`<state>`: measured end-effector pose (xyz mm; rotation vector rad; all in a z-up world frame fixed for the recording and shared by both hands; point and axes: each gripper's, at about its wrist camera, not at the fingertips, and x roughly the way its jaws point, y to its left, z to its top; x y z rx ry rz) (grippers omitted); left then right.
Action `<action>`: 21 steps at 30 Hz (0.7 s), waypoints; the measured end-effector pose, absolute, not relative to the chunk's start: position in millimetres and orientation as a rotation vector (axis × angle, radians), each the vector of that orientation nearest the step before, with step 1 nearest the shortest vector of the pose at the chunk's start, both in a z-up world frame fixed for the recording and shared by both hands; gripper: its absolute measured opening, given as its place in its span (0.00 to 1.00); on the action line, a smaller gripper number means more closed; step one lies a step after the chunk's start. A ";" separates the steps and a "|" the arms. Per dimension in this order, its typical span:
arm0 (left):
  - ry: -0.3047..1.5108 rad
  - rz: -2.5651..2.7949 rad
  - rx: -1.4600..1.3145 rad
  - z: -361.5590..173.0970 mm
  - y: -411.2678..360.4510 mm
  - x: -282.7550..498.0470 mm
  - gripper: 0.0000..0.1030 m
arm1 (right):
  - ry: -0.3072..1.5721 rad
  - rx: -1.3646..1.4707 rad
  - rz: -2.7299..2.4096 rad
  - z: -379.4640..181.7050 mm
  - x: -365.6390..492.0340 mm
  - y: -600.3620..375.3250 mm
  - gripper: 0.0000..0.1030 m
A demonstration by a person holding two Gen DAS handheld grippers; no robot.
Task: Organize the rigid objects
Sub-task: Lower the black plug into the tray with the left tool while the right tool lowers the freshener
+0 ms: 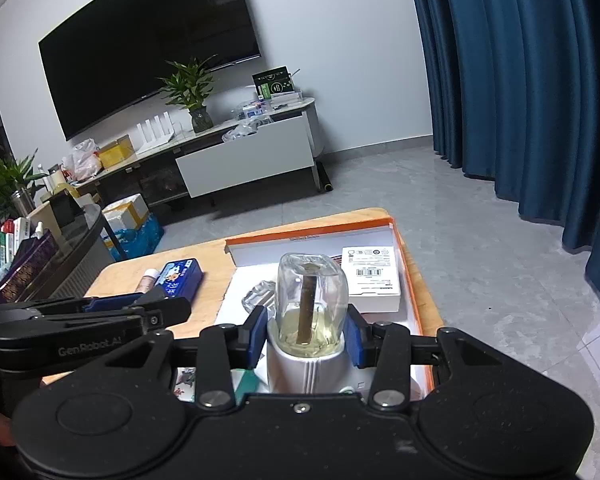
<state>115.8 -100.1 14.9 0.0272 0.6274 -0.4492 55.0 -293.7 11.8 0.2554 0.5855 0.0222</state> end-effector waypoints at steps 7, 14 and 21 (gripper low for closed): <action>0.632 -0.445 0.027 13.0 -99.2 118.3 0.50 | 0.600 0.247 0.016 9.5 58.8 -292.4 0.48; 0.640 -0.445 0.022 11.2 -98.7 121.4 0.50 | 0.608 0.240 0.017 7.0 62.6 -289.5 0.48; 0.646 -0.448 0.023 8.9 -99.8 125.4 0.50 | 0.609 0.235 0.022 5.3 67.2 -286.0 0.48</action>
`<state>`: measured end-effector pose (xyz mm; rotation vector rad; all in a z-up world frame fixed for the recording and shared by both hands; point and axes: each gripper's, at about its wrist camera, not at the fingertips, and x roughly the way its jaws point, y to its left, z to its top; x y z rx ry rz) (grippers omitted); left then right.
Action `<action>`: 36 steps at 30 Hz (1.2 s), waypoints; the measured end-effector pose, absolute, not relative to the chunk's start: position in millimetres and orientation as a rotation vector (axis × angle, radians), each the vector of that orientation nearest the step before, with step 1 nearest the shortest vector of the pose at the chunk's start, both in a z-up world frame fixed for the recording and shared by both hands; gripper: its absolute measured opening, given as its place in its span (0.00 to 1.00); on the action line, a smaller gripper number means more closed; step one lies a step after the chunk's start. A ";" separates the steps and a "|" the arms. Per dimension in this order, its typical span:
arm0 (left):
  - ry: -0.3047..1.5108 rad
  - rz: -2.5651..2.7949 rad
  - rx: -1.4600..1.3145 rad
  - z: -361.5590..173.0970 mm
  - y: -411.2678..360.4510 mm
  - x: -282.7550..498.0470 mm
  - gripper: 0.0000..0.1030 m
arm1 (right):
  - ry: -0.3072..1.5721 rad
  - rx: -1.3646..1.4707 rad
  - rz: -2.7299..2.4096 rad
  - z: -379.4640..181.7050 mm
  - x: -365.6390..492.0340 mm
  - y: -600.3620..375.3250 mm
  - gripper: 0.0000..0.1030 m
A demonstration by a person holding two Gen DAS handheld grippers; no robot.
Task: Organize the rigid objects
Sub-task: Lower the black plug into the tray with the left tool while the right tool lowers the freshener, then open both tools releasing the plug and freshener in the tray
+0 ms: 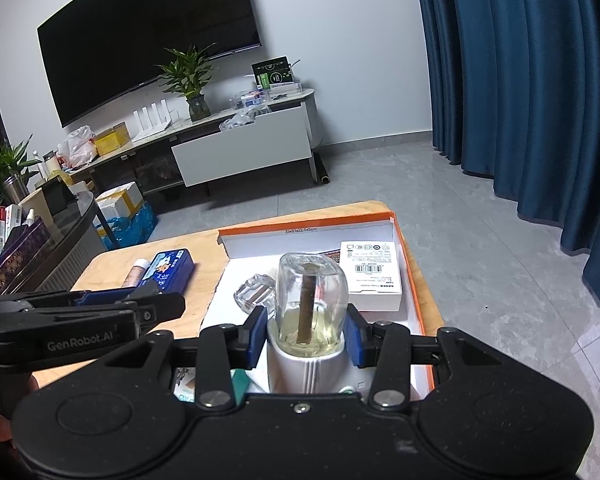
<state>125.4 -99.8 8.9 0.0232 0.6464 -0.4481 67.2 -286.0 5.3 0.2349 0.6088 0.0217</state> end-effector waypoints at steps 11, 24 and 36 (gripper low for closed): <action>0.648 -0.448 0.025 8.0 -102.5 132.9 0.50 | 0.625 0.251 0.044 5.4 88.9 -286.0 0.49; 0.674 -0.490 0.021 0.2 -120.2 155.3 0.50 | 0.552 0.271 -0.013 13.7 74.7 -300.1 0.74; 0.674 -0.563 0.037 -3.7 -137.3 155.7 0.66 | 0.487 0.240 -0.059 24.7 64.2 -300.8 0.76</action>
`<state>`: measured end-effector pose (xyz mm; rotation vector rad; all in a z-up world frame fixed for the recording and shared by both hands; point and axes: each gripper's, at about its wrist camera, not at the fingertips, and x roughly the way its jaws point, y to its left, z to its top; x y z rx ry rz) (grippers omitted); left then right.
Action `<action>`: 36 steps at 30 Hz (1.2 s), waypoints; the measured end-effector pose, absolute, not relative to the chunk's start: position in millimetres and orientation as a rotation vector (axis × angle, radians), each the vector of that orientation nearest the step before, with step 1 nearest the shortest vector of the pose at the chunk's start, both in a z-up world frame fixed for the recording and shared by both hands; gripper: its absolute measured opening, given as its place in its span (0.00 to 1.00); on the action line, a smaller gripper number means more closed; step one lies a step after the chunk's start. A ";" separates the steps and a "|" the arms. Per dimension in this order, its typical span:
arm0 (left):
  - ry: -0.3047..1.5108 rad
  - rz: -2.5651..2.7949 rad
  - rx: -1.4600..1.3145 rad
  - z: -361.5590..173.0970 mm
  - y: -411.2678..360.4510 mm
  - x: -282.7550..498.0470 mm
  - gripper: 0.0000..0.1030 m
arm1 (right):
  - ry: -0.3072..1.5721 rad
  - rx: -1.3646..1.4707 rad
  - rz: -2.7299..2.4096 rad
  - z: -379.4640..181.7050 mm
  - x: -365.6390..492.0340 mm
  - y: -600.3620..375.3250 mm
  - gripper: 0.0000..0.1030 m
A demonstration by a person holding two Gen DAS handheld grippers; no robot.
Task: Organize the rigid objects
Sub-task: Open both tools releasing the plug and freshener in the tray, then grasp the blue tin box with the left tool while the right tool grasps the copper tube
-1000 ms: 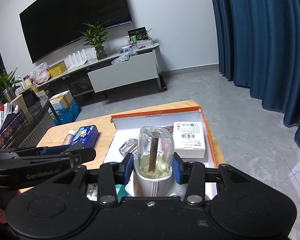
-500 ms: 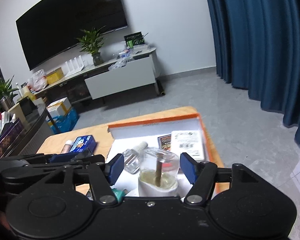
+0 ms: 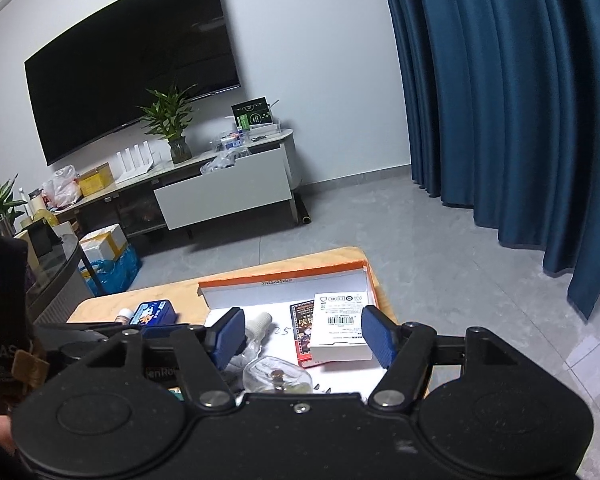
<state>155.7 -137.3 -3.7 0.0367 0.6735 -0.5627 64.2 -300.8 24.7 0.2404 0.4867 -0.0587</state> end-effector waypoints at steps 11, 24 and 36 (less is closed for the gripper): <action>0.605 -0.373 -0.024 0.0 -79.4 147.3 0.89 | 0.478 0.183 0.015 30.3 64.0 -271.9 0.77; 0.697 -0.183 -0.066 -25.6 -22.5 187.1 0.91 | 0.550 0.111 0.152 21.3 88.4 -214.4 0.80; 0.759 -0.187 0.027 -50.5 -39.3 246.9 0.91 | 0.577 0.134 0.178 10.8 89.8 -212.3 0.80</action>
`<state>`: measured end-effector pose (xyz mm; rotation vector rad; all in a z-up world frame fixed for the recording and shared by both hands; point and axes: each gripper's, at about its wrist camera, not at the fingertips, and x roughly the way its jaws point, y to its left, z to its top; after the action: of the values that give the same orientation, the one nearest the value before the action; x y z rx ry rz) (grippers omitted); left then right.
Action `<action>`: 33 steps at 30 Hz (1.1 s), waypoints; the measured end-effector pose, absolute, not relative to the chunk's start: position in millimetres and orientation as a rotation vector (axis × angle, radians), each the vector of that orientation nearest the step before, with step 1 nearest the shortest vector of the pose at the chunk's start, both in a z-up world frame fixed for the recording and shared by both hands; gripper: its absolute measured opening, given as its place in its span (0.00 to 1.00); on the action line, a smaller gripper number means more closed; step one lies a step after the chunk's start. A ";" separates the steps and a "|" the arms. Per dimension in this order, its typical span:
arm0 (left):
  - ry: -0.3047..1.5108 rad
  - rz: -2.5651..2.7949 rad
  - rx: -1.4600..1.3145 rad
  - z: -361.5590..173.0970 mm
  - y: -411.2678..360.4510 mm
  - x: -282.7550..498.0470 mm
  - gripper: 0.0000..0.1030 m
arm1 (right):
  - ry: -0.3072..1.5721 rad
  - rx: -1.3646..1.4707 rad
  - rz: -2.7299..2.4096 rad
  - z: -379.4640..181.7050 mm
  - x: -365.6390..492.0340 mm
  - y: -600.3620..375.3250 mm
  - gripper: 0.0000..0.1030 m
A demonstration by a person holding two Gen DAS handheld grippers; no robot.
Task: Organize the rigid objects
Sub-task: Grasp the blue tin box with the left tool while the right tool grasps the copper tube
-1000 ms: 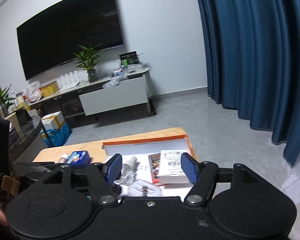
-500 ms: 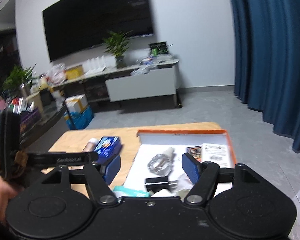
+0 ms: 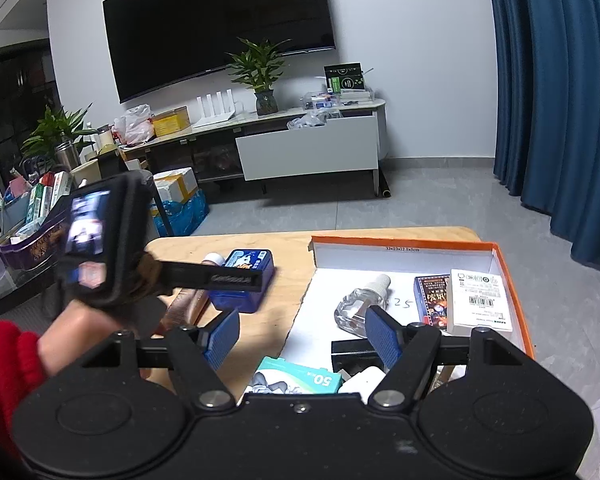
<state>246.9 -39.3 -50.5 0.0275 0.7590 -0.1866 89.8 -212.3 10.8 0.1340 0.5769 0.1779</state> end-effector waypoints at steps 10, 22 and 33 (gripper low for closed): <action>0.785 -0.222 0.076 -57.0 -52.5 264.3 0.91 | 0.570 0.124 0.187 11.9 91.1 -207.5 0.81; 0.729 -0.250 0.080 -38.2 -37.0 239.1 0.61 | 0.610 0.131 0.189 10.9 103.6 -193.0 0.81; 0.629 -0.021 -0.050 -1.0 87.7 171.6 0.61 | 0.779 0.198 0.308 -14.5 177.9 -105.1 0.82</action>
<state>171.6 87.7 -1.0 -0.0503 0.6287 -0.0209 177.9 -105.1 -14.5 0.1981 0.7791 0.3079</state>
